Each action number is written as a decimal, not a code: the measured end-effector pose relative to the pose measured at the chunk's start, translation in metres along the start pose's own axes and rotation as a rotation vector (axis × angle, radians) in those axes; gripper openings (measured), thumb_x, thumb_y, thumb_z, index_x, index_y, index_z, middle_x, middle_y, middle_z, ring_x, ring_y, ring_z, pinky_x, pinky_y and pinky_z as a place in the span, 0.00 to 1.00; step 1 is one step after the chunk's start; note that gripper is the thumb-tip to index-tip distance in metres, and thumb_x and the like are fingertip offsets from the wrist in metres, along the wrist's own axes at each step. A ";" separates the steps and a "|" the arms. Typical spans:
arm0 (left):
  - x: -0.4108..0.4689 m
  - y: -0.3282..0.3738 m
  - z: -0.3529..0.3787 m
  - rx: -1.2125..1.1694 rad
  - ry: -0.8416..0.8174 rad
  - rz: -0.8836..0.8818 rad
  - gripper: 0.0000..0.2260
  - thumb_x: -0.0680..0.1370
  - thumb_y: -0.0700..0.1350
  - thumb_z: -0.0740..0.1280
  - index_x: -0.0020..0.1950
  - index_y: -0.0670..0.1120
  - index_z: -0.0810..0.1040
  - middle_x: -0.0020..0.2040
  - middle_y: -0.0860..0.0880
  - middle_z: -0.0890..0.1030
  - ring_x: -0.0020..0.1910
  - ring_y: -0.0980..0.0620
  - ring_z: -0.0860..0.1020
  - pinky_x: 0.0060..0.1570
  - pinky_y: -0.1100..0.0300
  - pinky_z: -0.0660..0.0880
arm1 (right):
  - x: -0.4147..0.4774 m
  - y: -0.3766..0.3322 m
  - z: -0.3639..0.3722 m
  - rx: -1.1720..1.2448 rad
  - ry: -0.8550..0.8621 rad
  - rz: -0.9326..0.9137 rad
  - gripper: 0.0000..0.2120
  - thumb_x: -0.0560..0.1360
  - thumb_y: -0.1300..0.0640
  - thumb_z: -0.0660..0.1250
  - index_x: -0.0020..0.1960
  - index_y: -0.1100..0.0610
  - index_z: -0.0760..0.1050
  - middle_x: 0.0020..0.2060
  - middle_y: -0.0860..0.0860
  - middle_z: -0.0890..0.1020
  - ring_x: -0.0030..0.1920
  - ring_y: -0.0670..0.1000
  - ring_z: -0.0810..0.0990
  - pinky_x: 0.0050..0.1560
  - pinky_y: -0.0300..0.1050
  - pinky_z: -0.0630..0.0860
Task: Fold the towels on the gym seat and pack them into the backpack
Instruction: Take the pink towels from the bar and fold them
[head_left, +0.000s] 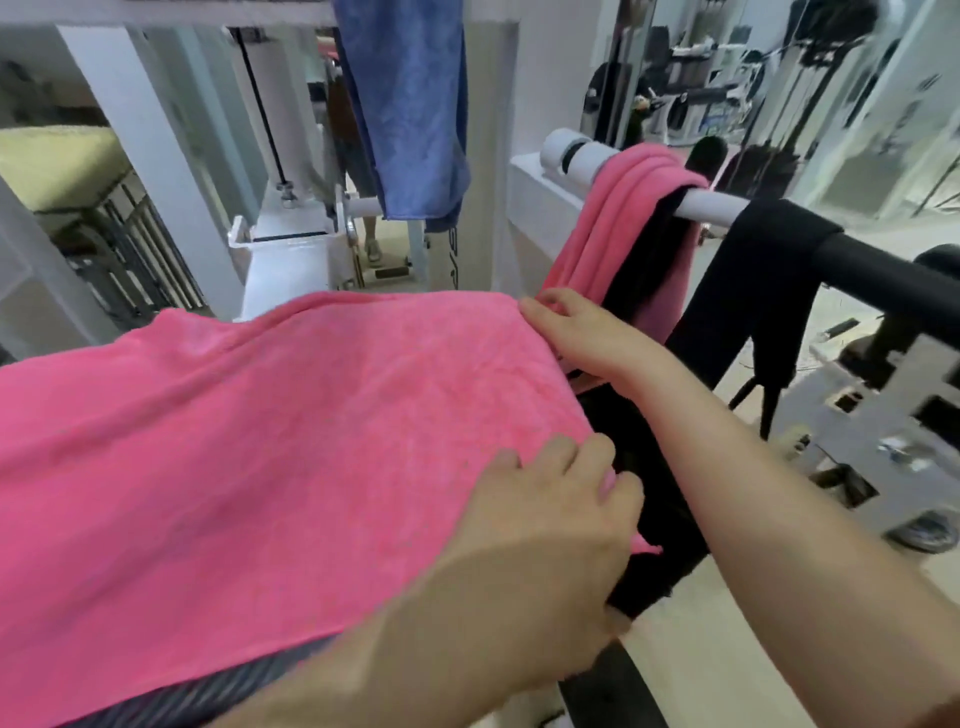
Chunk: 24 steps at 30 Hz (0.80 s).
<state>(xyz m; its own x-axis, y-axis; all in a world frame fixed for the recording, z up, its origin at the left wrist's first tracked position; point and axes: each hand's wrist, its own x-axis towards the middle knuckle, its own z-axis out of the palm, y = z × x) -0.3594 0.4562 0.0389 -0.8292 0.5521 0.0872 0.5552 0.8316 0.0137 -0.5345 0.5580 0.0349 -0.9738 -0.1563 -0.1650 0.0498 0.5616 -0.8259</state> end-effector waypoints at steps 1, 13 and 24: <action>-0.001 0.009 0.009 0.065 0.037 -0.018 0.26 0.59 0.60 0.73 0.53 0.50 0.77 0.47 0.50 0.73 0.42 0.50 0.71 0.36 0.56 0.60 | -0.003 0.002 0.001 0.012 0.004 0.001 0.25 0.76 0.37 0.60 0.67 0.51 0.68 0.55 0.50 0.76 0.43 0.51 0.79 0.43 0.47 0.80; -0.026 -0.007 0.003 -0.860 0.568 -0.400 0.06 0.82 0.50 0.57 0.50 0.49 0.69 0.36 0.47 0.77 0.35 0.43 0.78 0.35 0.48 0.73 | -0.035 -0.050 0.006 0.261 0.187 -0.175 0.09 0.71 0.68 0.65 0.44 0.62 0.83 0.36 0.58 0.80 0.33 0.50 0.74 0.32 0.39 0.70; -0.170 -0.096 -0.030 -1.209 0.947 -0.856 0.07 0.75 0.44 0.63 0.38 0.45 0.71 0.26 0.49 0.77 0.29 0.40 0.79 0.29 0.51 0.72 | -0.050 -0.180 0.140 -0.053 -0.138 -0.513 0.09 0.77 0.63 0.64 0.52 0.56 0.80 0.28 0.44 0.79 0.22 0.37 0.73 0.25 0.28 0.67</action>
<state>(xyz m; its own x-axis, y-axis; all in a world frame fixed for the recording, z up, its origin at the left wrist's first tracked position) -0.2701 0.2812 0.0523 -0.8115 -0.5644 0.1516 0.1193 0.0939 0.9884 -0.4638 0.3509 0.1166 -0.8318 -0.5249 0.1806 -0.4400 0.4250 -0.7911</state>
